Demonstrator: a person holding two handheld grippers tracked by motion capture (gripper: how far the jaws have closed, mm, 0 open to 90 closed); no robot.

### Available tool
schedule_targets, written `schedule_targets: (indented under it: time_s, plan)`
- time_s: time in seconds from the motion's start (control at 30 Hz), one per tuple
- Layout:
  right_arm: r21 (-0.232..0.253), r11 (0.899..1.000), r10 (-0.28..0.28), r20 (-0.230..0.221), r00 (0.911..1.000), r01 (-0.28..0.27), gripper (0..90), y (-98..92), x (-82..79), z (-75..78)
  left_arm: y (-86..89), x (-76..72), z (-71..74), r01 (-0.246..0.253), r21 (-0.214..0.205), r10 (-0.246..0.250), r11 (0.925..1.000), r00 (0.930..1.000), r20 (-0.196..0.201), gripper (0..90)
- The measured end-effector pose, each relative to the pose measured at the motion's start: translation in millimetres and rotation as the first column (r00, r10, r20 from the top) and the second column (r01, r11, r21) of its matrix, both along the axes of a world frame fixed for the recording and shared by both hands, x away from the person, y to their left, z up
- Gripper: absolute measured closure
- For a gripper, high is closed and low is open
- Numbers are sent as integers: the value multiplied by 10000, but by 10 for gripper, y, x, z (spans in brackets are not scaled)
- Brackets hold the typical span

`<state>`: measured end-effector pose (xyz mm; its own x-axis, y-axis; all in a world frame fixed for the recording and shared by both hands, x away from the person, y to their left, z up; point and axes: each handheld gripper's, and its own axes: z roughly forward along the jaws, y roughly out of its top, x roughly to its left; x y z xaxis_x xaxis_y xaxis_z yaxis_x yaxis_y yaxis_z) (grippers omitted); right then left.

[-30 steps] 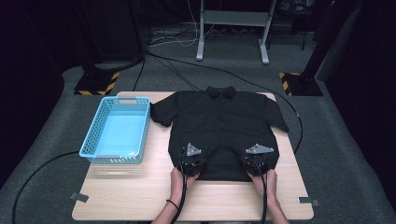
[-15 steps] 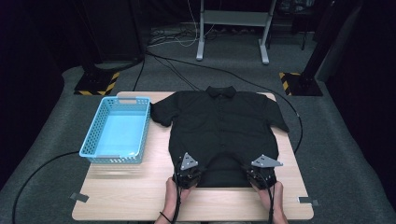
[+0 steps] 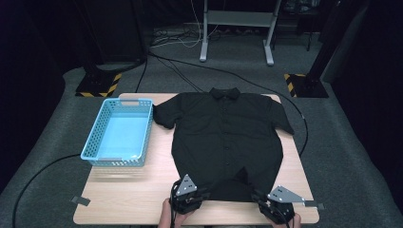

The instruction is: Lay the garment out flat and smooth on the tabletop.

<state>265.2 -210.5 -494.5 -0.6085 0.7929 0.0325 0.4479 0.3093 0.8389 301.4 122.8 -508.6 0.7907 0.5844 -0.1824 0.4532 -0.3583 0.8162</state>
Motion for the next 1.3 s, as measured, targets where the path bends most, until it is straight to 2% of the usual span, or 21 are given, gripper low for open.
schedule_targets:
  time_s: [0.03, 0.13, 0.23, 0.3, 0.4, 0.47, 0.53, 0.57, 0.7, 0.87, 1.1, 1.3]
  plan:
    - [138, 9999, 50, 78, 10000, -52, 656, -41, -48, 33, 46, -21, 20, 4, -62, -4, 10000, 10000, 6, 603]
    - [476, 9989, 34, 276, 9996, -47, 528, -171, -124, 130, 203, -29, 73, -380, -291, 382, 9989, 9992, 84, 485]
    - [694, 9974, -220, 161, 9996, 208, 410, -280, -29, 145, 328, 64, 77, -1090, -531, 1090, 9926, 9940, -33, 410]
    - [543, 9969, -561, -63, 9984, 563, 322, -315, 107, 94, 339, 169, 37, -1515, -241, 1512, 9882, 9884, -157, 365]
    - [-69, 9927, -1207, -700, 9902, 1205, 243, -286, 368, -70, 256, 326, -60, -1918, 638, 1934, 9794, 9809, -196, 318]
    - [-596, 9868, -1563, -1054, 9821, 1507, 192, -231, 525, -197, 177, 395, -124, -2113, 1229, 2148, 9697, 9765, -159, 292]
    - [-978, 9827, -1691, -1292, 9771, 1572, 157, -172, 635, -295, 114, 421, -150, -2307, 1561, 2319, 9604, 9727, 107, 275]
    - [-1231, 9776, -1844, -1093, 9768, 1708, 151, -142, 659, -305, 83, 426, -149, -2416, 1760, 2412, 9543, 9702, 238, 272]
    - [-1213, 9772, -1883, -1127, 9756, 1745, 139, -109, 765, -308, 7, 452, -167, -2576, 2151, 2491, 9420, 9662, 661, 236]
    - [-1218, 9755, -1967, -1106, 9742, 1831, 139, -118, 897, -309, -12, 545, -169, -2676, 2147, 2592, 9393, 9635, 672, 231]
    - [-1194, 9734, -2086, -1101, 9718, 1954, 140, -124, 1108, -308, -52, 741, -167, -2952, 2113, 2876, 9318, 9554, 665, 231]
    - [-1169, 9708, -2222, -1069, 9691, 2097, 142, -129, 1224, -309, -62, 842, -166, -2973, 2128, 2893, 9308, 9548, 686, 231]
